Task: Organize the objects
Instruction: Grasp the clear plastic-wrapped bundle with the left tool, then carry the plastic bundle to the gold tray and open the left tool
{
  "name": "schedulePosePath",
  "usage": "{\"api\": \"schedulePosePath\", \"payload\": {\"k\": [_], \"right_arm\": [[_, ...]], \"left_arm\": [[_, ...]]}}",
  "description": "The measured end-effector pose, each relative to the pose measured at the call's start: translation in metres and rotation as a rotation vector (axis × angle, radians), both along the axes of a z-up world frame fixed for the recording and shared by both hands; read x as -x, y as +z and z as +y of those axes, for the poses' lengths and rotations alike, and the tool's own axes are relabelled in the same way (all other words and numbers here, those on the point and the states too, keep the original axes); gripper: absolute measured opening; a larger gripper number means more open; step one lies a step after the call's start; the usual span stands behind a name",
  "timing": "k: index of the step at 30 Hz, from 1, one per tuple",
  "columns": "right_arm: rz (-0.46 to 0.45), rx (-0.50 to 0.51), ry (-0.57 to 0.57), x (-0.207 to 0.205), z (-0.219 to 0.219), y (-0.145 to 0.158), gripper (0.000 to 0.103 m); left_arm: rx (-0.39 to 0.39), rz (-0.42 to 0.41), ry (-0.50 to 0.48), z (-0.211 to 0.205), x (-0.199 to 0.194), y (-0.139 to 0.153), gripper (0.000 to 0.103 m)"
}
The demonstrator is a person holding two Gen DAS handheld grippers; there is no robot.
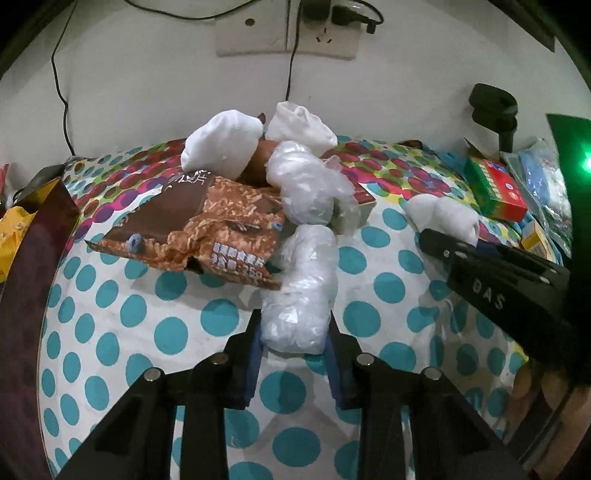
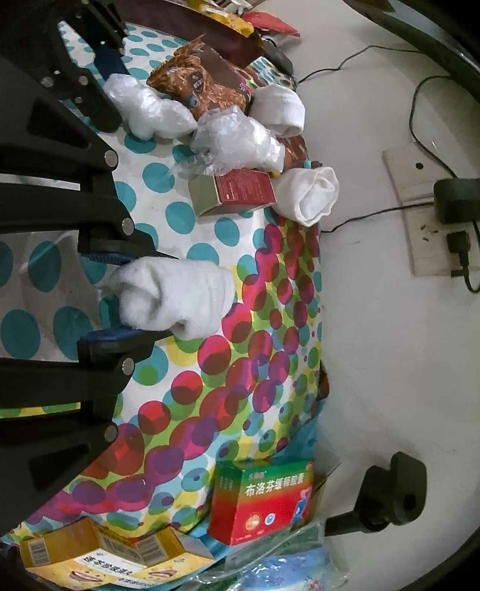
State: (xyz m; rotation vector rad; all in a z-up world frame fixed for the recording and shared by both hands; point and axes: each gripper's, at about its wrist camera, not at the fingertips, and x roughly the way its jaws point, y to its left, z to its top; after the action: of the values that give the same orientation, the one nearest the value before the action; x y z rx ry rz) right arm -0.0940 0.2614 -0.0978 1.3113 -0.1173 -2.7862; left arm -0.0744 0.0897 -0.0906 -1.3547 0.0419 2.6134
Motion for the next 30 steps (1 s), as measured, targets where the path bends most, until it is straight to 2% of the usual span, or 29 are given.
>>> {"api": "schedulePosePath", "payload": {"k": [4, 9, 13, 17, 22, 24, 30], "right_arm": [[-0.005, -0.003, -0.006, 0.001, -0.003, -0.001, 0.027], [-0.007, -0.002, -0.007, 0.002, -0.003, -0.001, 0.027], [-0.009, 0.006, -0.005, 0.002, -0.002, -0.001, 0.027], [-0.01, -0.002, -0.002, 0.002, -0.003, 0.0, 0.028], [-0.017, -0.068, 0.0, 0.003, -0.01, 0.0, 0.029], [-0.019, -0.094, 0.001, 0.004, -0.014, 0.0, 0.029], [-0.021, -0.099, -0.002, 0.006, -0.018, 0.003, 0.029]], "left_arm": [[-0.003, 0.015, -0.011, -0.003, -0.009, 0.0, 0.03], [0.029, 0.059, 0.025, -0.009, -0.019, -0.002, 0.03], [0.021, 0.081, 0.05, -0.013, -0.022, -0.001, 0.03], [0.002, 0.071, 0.078, -0.02, -0.02, -0.003, 0.03], [-0.026, 0.095, 0.134, -0.03, -0.024, 0.001, 0.03], [-0.067, 0.133, 0.136, -0.036, -0.031, 0.006, 0.03], [-0.08, 0.118, 0.138, -0.049, -0.043, 0.011, 0.03]]}}
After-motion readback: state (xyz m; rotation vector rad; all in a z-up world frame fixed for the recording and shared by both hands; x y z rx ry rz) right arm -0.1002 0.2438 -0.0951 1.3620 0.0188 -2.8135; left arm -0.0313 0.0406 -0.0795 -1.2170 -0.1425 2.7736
